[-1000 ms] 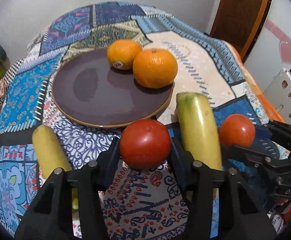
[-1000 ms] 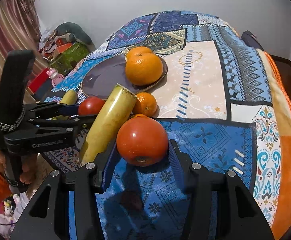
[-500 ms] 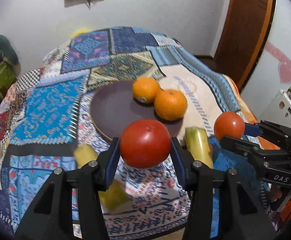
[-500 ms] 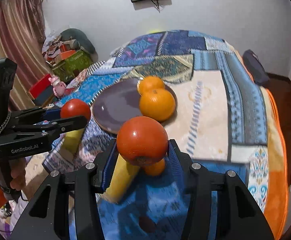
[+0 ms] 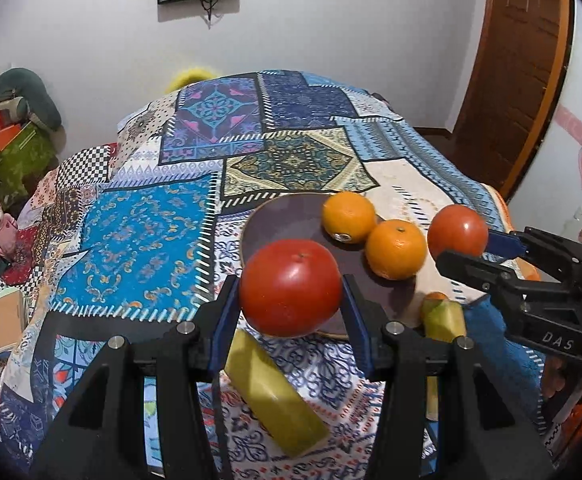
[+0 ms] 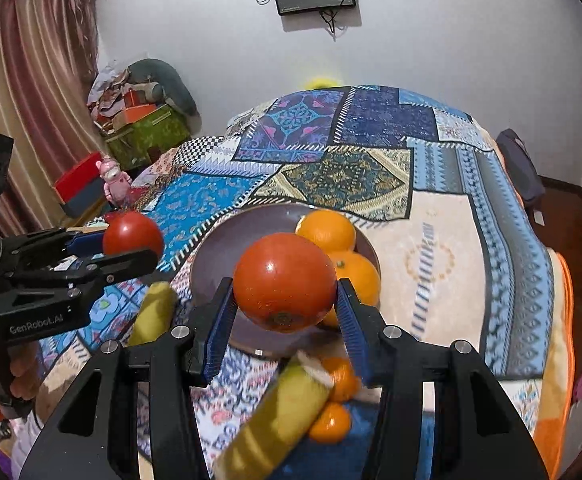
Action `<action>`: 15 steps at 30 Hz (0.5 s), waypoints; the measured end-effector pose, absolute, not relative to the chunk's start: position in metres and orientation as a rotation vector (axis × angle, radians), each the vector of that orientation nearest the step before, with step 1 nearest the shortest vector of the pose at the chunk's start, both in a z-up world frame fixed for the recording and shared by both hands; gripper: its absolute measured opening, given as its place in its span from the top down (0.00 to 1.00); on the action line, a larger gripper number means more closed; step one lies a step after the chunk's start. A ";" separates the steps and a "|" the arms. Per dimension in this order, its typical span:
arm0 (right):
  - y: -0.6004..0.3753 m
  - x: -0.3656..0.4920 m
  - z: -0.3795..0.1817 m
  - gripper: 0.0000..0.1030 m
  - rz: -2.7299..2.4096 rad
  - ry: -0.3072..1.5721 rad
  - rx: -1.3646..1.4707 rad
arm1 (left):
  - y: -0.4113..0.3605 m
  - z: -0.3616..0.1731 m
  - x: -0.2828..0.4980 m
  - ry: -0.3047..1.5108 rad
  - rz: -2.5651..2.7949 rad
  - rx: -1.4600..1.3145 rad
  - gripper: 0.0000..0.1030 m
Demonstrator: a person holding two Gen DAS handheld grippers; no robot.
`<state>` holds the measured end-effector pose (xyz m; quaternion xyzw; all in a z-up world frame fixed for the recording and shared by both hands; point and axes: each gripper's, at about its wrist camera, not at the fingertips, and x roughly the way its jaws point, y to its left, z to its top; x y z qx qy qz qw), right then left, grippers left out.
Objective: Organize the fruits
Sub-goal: 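Carry both tomatoes over the dark plate beside the oranges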
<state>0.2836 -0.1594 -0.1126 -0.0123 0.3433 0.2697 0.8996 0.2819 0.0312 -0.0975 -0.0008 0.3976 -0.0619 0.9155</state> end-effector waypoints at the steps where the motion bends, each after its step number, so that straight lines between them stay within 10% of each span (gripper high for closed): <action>1: -0.157 0.287 -0.112 0.55 0.556 0.707 -0.029 | 0.033 -0.098 0.285 0.819 -0.124 -0.007 0.52; 15: -0.136 0.321 -0.129 0.55 0.575 0.762 -0.073 | 0.030 -0.117 0.345 0.851 -0.119 -0.009 0.52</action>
